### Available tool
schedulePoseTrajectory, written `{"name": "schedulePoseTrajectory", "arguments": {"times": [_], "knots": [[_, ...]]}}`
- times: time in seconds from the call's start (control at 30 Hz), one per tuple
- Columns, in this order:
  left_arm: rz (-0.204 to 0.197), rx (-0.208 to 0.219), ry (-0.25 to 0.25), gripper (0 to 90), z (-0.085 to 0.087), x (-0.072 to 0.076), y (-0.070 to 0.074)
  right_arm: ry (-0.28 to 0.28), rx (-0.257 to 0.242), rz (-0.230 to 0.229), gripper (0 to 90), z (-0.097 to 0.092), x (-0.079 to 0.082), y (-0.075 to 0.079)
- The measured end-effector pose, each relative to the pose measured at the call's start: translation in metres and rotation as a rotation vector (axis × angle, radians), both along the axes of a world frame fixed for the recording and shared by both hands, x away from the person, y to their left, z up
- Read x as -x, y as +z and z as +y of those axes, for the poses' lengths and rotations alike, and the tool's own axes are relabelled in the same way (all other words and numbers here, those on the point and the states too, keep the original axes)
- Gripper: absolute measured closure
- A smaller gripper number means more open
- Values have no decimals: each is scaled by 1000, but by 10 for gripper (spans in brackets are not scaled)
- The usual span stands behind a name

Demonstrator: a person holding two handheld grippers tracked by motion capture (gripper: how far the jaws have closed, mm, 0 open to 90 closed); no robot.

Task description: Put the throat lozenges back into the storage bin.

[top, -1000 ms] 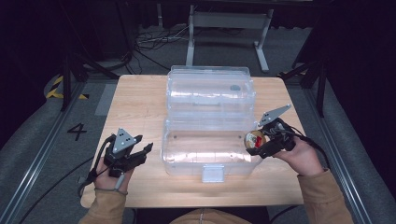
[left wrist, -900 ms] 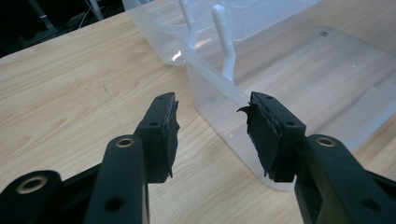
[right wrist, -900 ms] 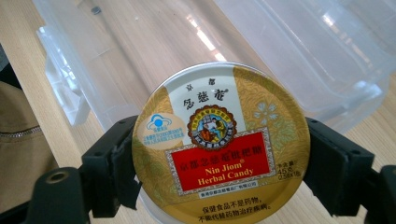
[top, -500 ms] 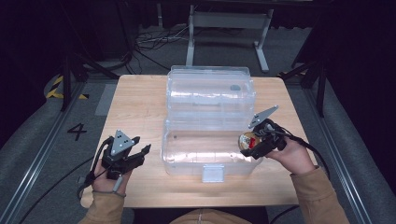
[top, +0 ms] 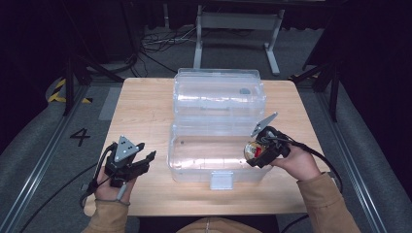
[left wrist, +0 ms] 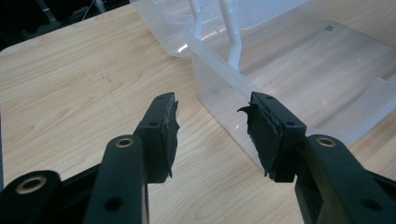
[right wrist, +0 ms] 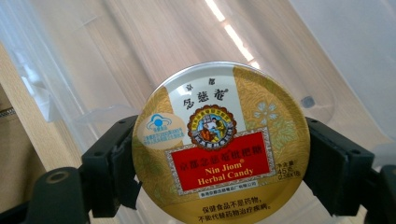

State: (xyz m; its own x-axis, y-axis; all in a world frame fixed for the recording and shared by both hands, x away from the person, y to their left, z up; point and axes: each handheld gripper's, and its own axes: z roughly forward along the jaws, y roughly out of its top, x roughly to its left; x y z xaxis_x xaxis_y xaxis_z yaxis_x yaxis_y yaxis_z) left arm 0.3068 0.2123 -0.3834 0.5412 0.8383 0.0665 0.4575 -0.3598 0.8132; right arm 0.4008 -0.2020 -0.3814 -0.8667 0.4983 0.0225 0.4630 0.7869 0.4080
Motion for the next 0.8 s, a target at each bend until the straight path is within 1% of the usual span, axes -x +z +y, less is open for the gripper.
{"name": "schedulePoseTrajectory", "arguments": {"times": [0.2,0.33,0.37,0.57,0.63,0.77,0.8], "knots": [[0,0,7,523,2,2,0,-5,26,27,204,5,-5,-8],[0,0,8,523,2,2,0,-6,42,32,204,7,-6,-11],[0,0,8,523,2,2,0,-15,52,35,204,8,-6,-13],[13,-2,6,512,3,1,-1,-16,64,41,204,10,-8,-17],[15,-5,7,511,3,1,-1,-16,71,45,204,10,-8,-18],[13,0,8,511,2,1,-1,-24,74,45,204,12,-9,-20],[15,-5,6,511,2,1,-1,-25,71,48,204,12,-9,-20]]}}
